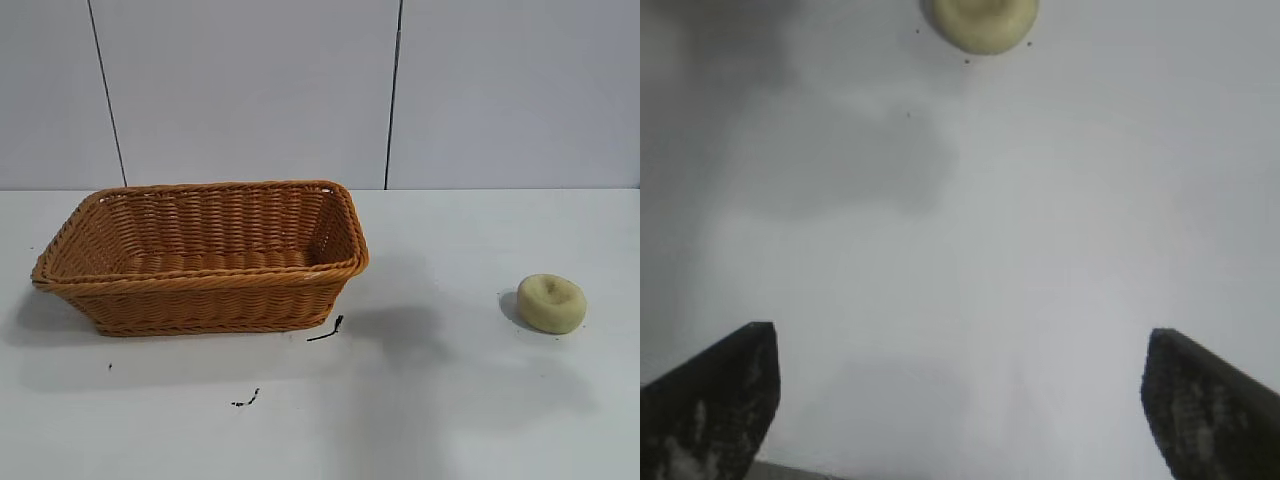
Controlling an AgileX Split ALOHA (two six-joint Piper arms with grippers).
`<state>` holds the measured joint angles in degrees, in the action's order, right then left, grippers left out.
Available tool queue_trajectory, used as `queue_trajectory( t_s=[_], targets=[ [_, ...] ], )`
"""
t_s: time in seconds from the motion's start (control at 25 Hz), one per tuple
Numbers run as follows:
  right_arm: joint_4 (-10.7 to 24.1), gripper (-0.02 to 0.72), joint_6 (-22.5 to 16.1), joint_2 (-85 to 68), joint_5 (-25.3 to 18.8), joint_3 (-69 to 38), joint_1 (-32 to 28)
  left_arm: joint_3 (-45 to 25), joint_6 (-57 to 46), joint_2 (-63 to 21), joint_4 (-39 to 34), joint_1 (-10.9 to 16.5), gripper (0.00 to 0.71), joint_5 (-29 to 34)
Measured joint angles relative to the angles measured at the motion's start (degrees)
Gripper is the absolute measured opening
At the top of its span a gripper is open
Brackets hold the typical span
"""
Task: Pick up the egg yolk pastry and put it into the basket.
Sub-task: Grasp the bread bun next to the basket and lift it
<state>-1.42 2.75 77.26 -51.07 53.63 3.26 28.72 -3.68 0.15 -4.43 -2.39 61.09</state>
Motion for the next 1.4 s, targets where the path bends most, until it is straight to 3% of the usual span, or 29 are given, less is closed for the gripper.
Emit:
queue_trajectory(
  t_s=[0.64,1.2,1.4],
  targets=[
    [-0.65,0.682,-0.15,37.54,1.73,29.09,0.00,0.00,0.00,0.00,0.00,0.00,0.696,0.00],
    [-2.08,0.682,0.08,46.03,4.24,30.51,0.00,0.00,0.00,0.00,0.00,0.00,0.696,0.00],
    [-2.14,0.682,1.55,47.45,2.33,30.54,0.00,0.00,0.00,0.00,0.00,0.00,0.696,0.00]
  ],
)
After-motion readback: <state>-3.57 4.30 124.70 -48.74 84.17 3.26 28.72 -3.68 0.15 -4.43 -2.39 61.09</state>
